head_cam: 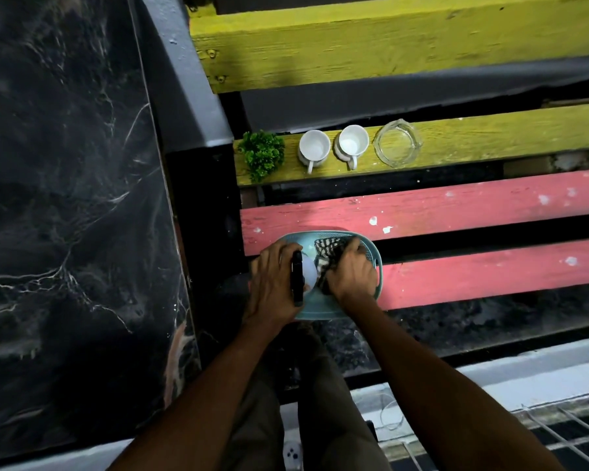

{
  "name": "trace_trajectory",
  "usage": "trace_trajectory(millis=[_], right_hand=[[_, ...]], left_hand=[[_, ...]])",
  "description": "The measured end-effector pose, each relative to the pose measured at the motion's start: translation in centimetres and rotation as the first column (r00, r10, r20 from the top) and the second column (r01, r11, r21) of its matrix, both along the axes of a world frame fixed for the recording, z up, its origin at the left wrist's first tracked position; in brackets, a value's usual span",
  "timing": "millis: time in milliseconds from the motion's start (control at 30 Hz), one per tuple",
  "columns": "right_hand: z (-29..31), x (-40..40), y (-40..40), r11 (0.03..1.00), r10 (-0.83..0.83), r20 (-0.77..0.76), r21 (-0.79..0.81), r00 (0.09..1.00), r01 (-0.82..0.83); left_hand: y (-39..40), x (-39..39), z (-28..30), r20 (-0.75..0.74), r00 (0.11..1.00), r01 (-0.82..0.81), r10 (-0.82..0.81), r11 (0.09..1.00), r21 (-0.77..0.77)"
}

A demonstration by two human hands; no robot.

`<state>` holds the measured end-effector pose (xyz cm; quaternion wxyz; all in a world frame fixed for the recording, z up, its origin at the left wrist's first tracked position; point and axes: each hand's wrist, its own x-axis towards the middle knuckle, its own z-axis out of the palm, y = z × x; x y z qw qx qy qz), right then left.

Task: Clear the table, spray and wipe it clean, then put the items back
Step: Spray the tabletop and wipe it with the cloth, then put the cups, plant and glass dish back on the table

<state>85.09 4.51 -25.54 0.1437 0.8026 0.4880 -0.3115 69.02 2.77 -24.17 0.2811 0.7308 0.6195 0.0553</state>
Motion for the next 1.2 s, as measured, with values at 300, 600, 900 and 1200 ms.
trace_trajectory(millis=[300,600,900,1200], right_hand=[[0.1,0.0,-3.0,0.995,-0.074,-0.09,0.061,0.993,0.08],[2.2,0.3,-4.7,0.946,0.28,-0.179,-0.119,0.943,-0.303],[10.4,-1.7,-2.7,0.967,0.086,-0.243,0.252,0.966,-0.023],[19.9,-11.2,-6.1,0.831,0.2,-0.163,0.55,0.966,-0.08]], left_hand=[[0.2,-0.1,-0.1,-0.024,1.0,0.006,-0.007,0.999,-0.035],[-0.7,-1.0,2.6,-0.012,1.0,-0.026,0.025,0.987,-0.156],[-2.1,-4.2,6.9,-0.042,0.999,-0.006,0.004,1.0,-0.028],[-6.1,-11.2,13.7,0.072,0.997,-0.038,0.029,0.991,0.131]])
